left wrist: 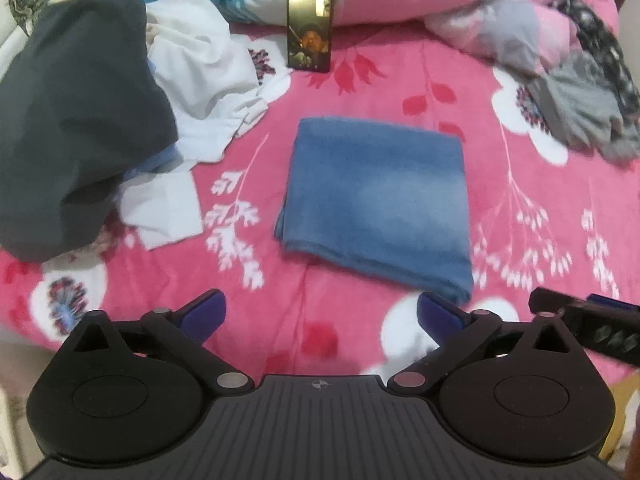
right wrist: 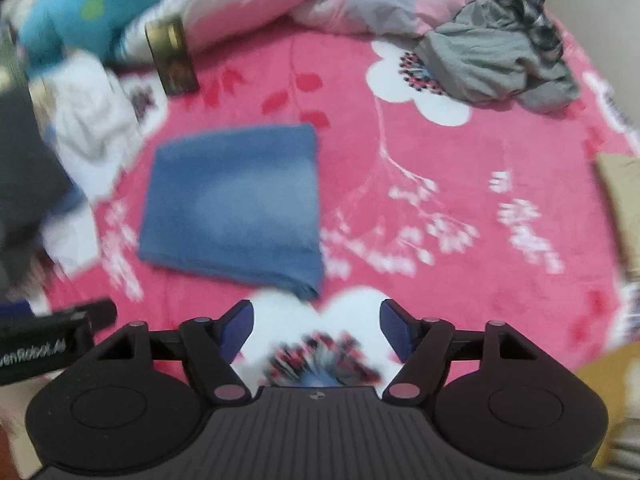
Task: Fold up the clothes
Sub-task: 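Grasp the folded jeans with the right gripper while the left gripper grips its other side, lift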
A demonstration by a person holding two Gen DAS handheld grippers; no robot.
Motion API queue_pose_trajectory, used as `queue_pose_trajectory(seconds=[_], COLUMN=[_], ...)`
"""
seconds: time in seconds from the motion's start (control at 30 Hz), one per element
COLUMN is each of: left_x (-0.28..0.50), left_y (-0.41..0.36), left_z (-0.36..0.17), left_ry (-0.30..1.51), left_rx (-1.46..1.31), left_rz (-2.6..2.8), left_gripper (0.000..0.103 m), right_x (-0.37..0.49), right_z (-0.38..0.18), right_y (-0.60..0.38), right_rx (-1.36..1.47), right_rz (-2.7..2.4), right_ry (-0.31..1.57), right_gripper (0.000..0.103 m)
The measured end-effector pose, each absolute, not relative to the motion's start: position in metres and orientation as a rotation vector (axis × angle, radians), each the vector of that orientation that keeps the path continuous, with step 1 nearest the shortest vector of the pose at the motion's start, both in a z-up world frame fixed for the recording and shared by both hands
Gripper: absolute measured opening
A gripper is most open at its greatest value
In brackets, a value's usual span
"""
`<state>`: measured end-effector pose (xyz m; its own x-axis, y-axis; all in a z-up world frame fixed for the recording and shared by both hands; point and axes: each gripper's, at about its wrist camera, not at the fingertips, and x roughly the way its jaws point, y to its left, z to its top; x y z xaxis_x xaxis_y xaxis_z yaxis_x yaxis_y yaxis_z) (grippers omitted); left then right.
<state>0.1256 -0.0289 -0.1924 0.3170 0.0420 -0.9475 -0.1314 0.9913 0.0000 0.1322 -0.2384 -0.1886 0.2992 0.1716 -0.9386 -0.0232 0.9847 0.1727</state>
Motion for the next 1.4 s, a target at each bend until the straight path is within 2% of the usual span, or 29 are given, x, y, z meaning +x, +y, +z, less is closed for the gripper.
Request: queue_pose_trajectory(seconds=[0.23, 0.3, 0.47, 0.77, 0.9, 1.0, 1.2, 1.23, 1.3, 1.4], left_x=[0.186, 0.203, 0.235, 0.276, 0.262, 0.262, 0.292, 0.289, 0.279, 0.270], left_y=[0.013, 0.033, 0.062, 0.067, 0.074, 0.076, 0.068, 0.070, 0.072, 0.071], left_z=[-0.289, -0.309, -0.362, -0.383, -0.379, -0.384, -0.391, -0.389, -0.381, -0.366], left_ry=[1.169, 1.151, 1.270, 1.282, 1.295, 1.296, 1.308, 1.298, 1.290, 1.286], left_rx=[-0.046, -0.128, -0.329, -0.421, -0.397, -0.394, -0.496, -0.510, -0.548, -0.602], left_rz=[0.073, 0.009, -0.212, -0.404, -0.479, -0.516, -0.480, -0.491, -0.524, -0.533], left_gripper=[0.102, 0.102, 0.100, 0.103, 0.102, 0.103, 0.103, 0.103, 0.103, 0.101], right_x=[0.200, 0.220, 0.252, 0.298, 0.282, 0.261, 0.298, 0.300, 0.291, 0.273], right_z=[-0.309, -0.341, -0.404, -0.437, -0.437, -0.442, -0.456, -0.455, -0.449, -0.433], right_y=[-0.289, -0.298, -0.302, -0.281, -0.293, -0.304, -0.284, -0.282, -0.285, -0.290], right_rx=[0.561, 0.640, 0.733, 0.913, 0.945, 1.003, 1.034, 1.035, 1.061, 1.112], right_rz=[0.228, 0.243, 0.354, 0.521, 0.552, 0.541, 0.603, 0.613, 0.619, 0.630], right_ry=[1.204, 1.177, 1.230, 1.206, 1.231, 1.259, 1.237, 1.229, 1.207, 1.168], right_gripper=[0.074, 0.074, 0.073, 0.070, 0.058, 0.054, 0.052, 0.050, 0.036, 0.028])
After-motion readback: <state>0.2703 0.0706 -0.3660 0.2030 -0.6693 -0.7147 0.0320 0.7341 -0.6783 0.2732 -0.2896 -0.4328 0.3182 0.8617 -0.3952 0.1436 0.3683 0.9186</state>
